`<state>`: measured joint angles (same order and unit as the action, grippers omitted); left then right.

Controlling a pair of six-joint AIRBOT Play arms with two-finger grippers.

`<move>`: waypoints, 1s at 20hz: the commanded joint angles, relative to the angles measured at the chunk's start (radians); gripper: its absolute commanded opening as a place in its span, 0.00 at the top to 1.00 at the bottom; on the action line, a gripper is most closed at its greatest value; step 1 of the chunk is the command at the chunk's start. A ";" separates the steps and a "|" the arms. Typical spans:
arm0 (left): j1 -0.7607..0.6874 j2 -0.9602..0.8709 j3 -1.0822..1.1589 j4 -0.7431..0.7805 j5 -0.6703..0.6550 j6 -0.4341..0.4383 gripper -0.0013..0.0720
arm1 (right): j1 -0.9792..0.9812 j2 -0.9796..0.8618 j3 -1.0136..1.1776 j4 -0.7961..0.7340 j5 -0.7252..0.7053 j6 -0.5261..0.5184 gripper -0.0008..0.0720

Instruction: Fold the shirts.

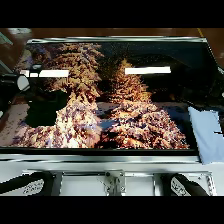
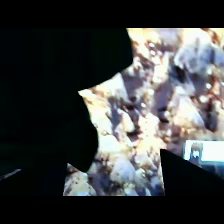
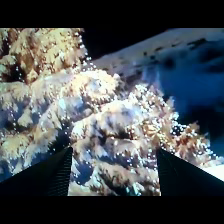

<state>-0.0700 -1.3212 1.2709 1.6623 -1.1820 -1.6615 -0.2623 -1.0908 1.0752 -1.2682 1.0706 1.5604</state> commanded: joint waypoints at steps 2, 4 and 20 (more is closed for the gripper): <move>0.216 -0.156 0.175 -0.050 -0.013 -0.001 0.03 | 0.000 0.001 0.001 0.049 -0.081 0.002 0.12; 0.252 -0.254 0.237 -0.051 -0.055 0.003 0.03 | 0.000 0.001 0.001 0.065 -0.122 0.002 0.12; 0.245 -0.505 0.343 0.001 -0.214 0.090 0.93 | -0.001 0.001 0.001 0.085 -0.209 -0.001 0.12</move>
<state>0.1837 -1.8259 1.5650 1.6623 -1.3071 -1.6341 -0.2623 -1.0908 1.0752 -1.1908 0.9115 1.5597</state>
